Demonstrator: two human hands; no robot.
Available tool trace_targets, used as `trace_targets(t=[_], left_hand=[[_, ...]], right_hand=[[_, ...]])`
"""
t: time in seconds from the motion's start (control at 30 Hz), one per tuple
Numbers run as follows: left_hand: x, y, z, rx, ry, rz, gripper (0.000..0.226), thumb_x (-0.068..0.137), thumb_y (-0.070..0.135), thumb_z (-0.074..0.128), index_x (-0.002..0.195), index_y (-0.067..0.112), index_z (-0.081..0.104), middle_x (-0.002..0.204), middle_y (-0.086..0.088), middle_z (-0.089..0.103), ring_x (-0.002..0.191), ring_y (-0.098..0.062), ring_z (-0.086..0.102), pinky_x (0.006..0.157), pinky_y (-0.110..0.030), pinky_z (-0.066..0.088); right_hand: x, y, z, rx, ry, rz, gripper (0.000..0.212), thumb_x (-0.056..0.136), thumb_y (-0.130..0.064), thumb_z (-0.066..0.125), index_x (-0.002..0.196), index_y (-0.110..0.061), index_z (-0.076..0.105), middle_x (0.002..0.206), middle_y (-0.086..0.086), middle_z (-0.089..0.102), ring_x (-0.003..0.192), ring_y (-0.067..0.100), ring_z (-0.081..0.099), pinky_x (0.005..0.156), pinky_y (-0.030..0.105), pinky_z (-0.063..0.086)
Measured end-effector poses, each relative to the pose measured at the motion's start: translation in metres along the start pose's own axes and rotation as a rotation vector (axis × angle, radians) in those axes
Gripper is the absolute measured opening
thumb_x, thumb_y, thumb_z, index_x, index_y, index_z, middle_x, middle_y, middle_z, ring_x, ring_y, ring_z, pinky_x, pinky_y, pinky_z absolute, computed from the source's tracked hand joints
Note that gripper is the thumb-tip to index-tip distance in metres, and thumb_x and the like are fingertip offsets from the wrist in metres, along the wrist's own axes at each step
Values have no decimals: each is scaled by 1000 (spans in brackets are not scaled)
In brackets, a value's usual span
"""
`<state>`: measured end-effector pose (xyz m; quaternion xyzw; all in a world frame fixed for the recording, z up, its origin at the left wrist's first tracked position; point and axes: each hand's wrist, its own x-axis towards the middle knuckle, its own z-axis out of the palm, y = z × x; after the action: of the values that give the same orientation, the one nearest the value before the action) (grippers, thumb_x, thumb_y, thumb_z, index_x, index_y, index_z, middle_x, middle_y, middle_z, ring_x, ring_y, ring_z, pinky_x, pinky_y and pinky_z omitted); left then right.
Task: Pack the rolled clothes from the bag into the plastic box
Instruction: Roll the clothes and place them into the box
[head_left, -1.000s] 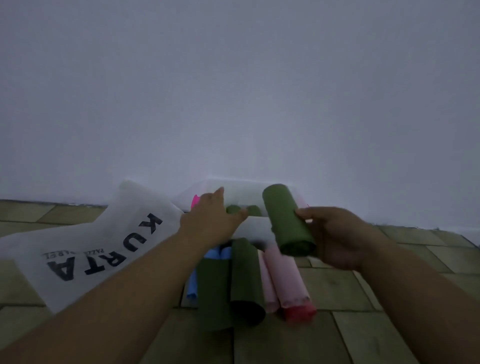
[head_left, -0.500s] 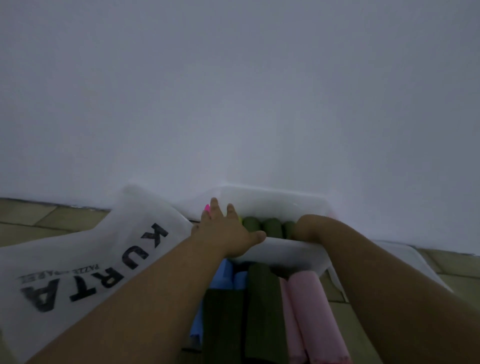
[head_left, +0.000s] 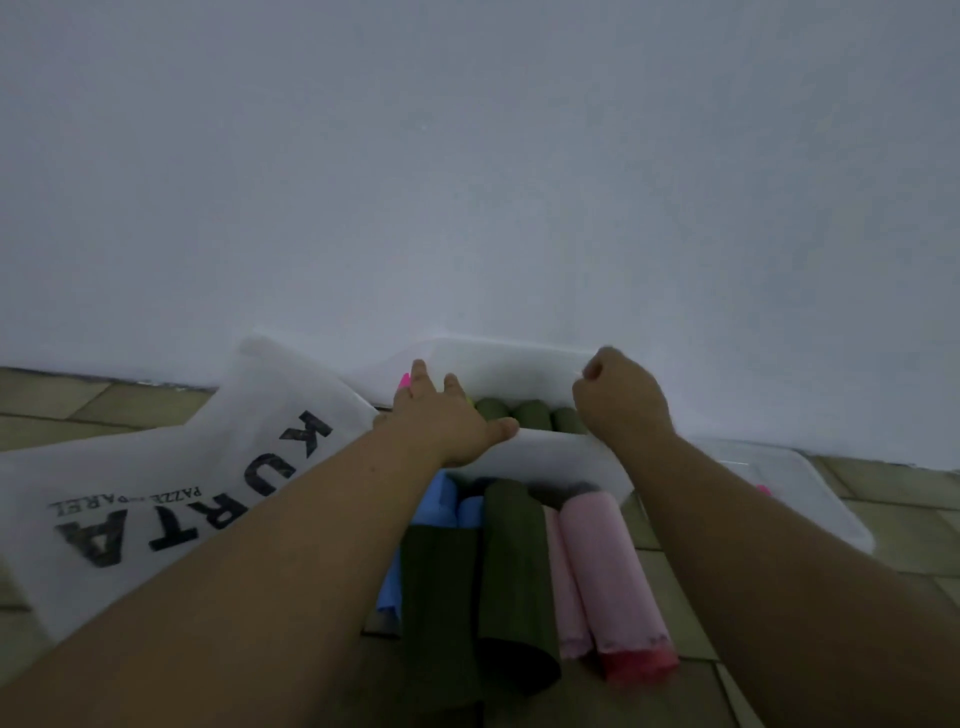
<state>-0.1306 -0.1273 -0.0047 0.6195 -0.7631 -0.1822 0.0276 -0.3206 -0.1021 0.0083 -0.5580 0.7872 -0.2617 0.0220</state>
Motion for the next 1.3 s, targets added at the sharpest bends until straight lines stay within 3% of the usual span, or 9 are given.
trace_targets(t=[0.13, 0.23, 0.33, 0.53, 0.63, 0.7, 0.77, 1.03, 1.3], left_hand=[[-12, 0, 0, -74, 50, -8, 107, 73, 82, 40, 151, 23, -2, 158, -11, -16, 145, -35, 0, 114, -56, 14], [-32, -1, 2, -165, 135, 32, 97, 80, 74, 43, 151, 25, -2, 158, -9, -13, 145, -30, -1, 114, -56, 12], [-66, -1, 5, -340, 225, 159, 85, 84, 61, 52, 151, 25, 12, 159, -6, -4, 146, -24, 1, 116, -49, 16], [-165, -15, 19, -429, 157, 333, 53, 84, 48, 59, 133, 36, 43, 135, 7, 45, 109, -6, 42, 92, -21, 34], [-200, -39, 21, -343, -181, 279, 46, 82, 56, 58, 125, 43, 48, 119, 19, 52, 95, 3, 49, 75, -14, 38], [-216, -56, 21, -262, -413, 276, 47, 82, 58, 58, 125, 40, 52, 111, 22, 55, 89, 9, 49, 69, -9, 37], [-227, -69, 22, -189, -500, 314, 42, 84, 55, 57, 122, 37, 56, 98, 26, 54, 83, 12, 48, 66, -7, 36], [-230, -73, 38, -358, 6, 201, 18, 83, 46, 60, 98, 37, 57, 92, 19, 57, 83, 4, 53, 69, -19, 43], [-241, -34, 100, -176, -178, 546, 34, 82, 43, 58, 113, 26, 62, 109, 1, 56, 96, -15, 54, 82, -28, 45]], right_hand=[[-69, 20, -16, 206, 314, -190, 12, 78, -20, 60, 75, -26, 50, 72, -9, 54, 64, 5, 50, 54, 18, 38], [-120, 47, -10, -31, -80, 5, 38, 72, -45, 65, 101, -28, 48, 84, -8, 56, 70, 6, 54, 55, 20, 40], [-141, 49, -1, -15, -349, 210, 83, 73, -46, 68, 139, -13, 29, 121, 6, 57, 103, 21, 57, 84, 29, 46], [-156, 15, -7, 59, -271, 286, 64, 73, -35, 66, 128, -14, 41, 116, 10, 54, 110, 30, 55, 90, 36, 45], [-185, 21, -21, 215, -179, 230, 29, 74, -41, 52, 97, -24, 60, 79, 1, 60, 70, 14, 54, 61, 24, 43], [-207, 34, -30, 33, -289, 107, 16, 78, -39, 58, 90, -28, 58, 89, 0, 65, 66, 7, 49, 54, 19, 35], [-228, 46, -33, -151, -354, 48, 41, 73, -39, 66, 110, -28, 54, 106, -1, 64, 76, 8, 51, 58, 16, 37], [-295, 31, 3, -288, -284, -432, 46, 78, -32, 54, 122, -36, 43, 128, -7, 45, 116, 17, 44, 92, 33, 34], [-326, 41, -15, -231, -340, -296, 59, 70, -55, 37, 129, -53, 35, 138, -11, 31, 127, 14, 34, 102, 32, 25]])
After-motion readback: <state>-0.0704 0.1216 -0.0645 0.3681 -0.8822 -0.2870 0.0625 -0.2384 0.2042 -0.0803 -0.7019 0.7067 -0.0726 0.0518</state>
